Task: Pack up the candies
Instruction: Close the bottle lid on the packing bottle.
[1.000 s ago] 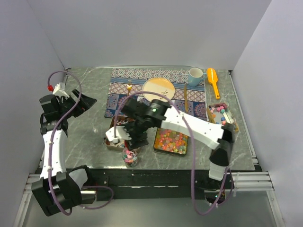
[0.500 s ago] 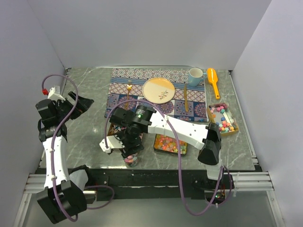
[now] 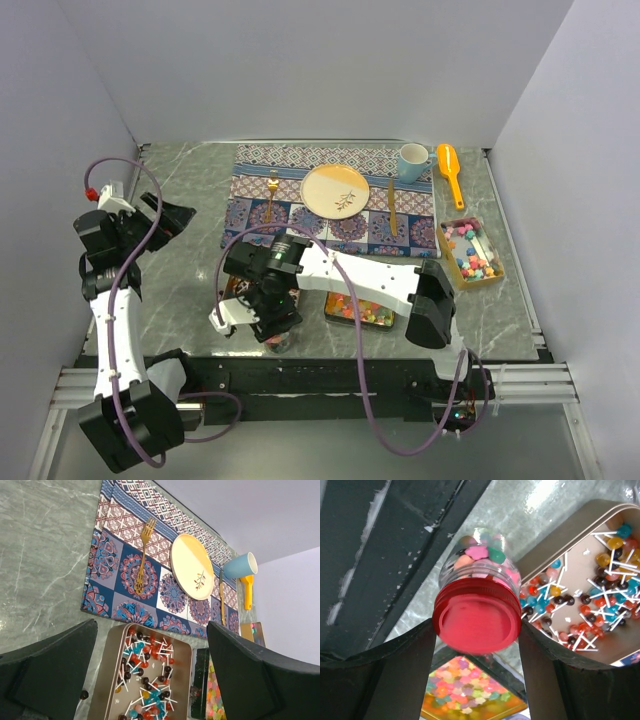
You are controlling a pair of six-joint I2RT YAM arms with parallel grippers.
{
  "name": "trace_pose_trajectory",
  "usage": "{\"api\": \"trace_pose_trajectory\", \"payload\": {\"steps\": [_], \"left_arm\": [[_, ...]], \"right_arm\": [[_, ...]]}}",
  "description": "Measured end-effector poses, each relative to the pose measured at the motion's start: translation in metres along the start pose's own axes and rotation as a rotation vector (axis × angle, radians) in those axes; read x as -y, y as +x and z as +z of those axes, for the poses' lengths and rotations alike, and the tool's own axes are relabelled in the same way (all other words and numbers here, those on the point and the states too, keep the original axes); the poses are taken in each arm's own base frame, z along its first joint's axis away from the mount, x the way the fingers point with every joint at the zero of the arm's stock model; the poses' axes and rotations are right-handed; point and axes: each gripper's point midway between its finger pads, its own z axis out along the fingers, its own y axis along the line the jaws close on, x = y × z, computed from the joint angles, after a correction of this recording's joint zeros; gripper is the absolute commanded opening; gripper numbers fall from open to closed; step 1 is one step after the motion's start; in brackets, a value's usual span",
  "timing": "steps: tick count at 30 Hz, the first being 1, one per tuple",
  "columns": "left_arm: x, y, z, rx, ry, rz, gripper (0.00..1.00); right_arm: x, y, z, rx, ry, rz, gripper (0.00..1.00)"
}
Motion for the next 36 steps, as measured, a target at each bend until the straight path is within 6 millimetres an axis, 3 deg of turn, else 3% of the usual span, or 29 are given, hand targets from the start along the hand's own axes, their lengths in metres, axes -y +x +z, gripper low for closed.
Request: {"api": "trace_pose_trajectory", "payload": {"steps": [22, 26, 34, 35, 36], "left_arm": [[-0.005, 0.003, -0.003, 0.016, -0.006, -0.037, 0.98], [-0.002, 0.002, -0.004, 0.026, 0.002, -0.037, 0.98], [0.003, -0.001, -0.007, 0.041, 0.02, -0.022, 0.99], [0.004, -0.001, -0.007, 0.043, 0.022, -0.02, 0.99], [0.004, -0.001, -0.007, 0.044, 0.022, -0.019, 0.99]], "right_arm": [[0.001, -0.001, 0.004, -0.036, 0.025, 0.003, 0.61], [-0.003, 0.001, 0.008, -0.055, 0.023, -0.004, 0.69], [-0.002, 0.0, 0.008, -0.071, 0.041, 0.004, 0.76], [-0.002, 0.001, 0.009, -0.074, 0.042, 0.009, 0.85], [-0.003, 0.003, 0.01, -0.081, 0.039, 0.012, 0.87]]}}
